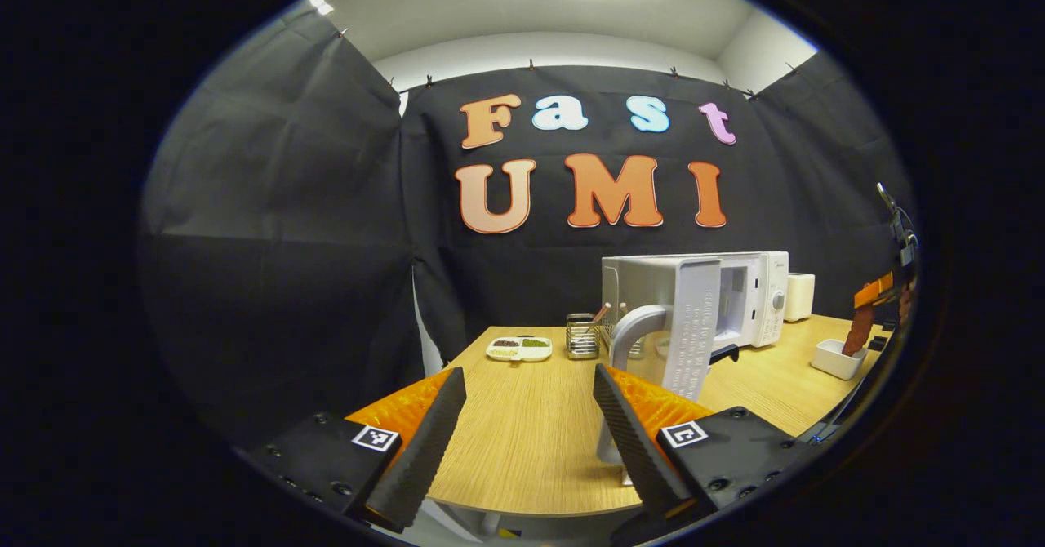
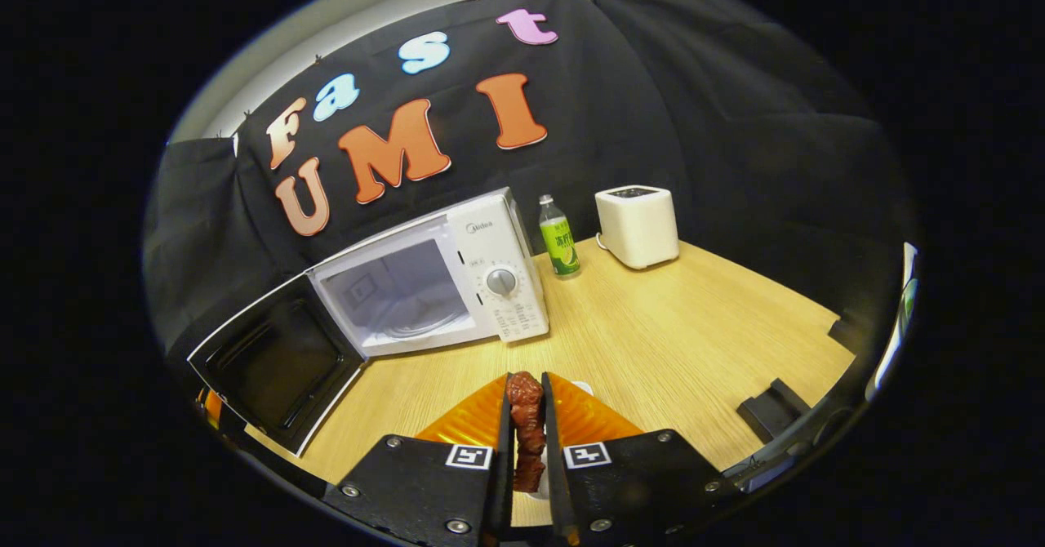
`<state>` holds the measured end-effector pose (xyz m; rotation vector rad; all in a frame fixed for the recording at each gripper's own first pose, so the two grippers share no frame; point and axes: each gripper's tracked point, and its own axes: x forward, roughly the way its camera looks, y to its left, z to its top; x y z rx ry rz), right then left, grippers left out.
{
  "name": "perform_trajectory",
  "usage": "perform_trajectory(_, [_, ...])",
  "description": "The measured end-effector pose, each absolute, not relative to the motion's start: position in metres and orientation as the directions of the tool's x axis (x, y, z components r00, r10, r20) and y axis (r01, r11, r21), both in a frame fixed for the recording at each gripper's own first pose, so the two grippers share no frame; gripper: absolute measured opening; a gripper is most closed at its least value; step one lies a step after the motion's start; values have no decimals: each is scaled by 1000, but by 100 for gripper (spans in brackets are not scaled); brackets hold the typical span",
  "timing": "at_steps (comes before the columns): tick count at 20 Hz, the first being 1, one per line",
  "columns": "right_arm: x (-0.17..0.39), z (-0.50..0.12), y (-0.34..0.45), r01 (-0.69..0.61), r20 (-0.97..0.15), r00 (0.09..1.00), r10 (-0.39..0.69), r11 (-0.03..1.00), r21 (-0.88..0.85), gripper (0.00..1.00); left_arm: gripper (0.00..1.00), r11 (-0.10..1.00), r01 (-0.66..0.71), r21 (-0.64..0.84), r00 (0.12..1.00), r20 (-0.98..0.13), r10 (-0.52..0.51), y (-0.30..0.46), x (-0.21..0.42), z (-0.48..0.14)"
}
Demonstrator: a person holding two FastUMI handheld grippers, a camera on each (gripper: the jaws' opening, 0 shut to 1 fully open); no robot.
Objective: Open the microwave oven with the left hand, put the food in, and close the microwave oven.
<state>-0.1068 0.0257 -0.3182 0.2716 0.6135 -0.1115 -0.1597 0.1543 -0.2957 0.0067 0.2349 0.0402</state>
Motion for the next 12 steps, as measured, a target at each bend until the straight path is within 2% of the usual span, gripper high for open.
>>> perform_trajectory(4, [-78, -289, 47, 137, -520, 854, -2, 966, 221, 18, 95, 998, -56, 29, 967, -247, 61, 165, -156, -299])
perform_trajectory(5, [-69, -285, 53, 130, -505, 863, 2, 966, 226, 18, 100, 998, -57, 30, 967, -246, 62, 165, -153, -300])
perform_trajectory(12, [-1, -286, 95, 147, -433, 901, 8, 935, 323, 18, 100, 998, -34, 51, 962, -269, 46, 168, -145, -310])
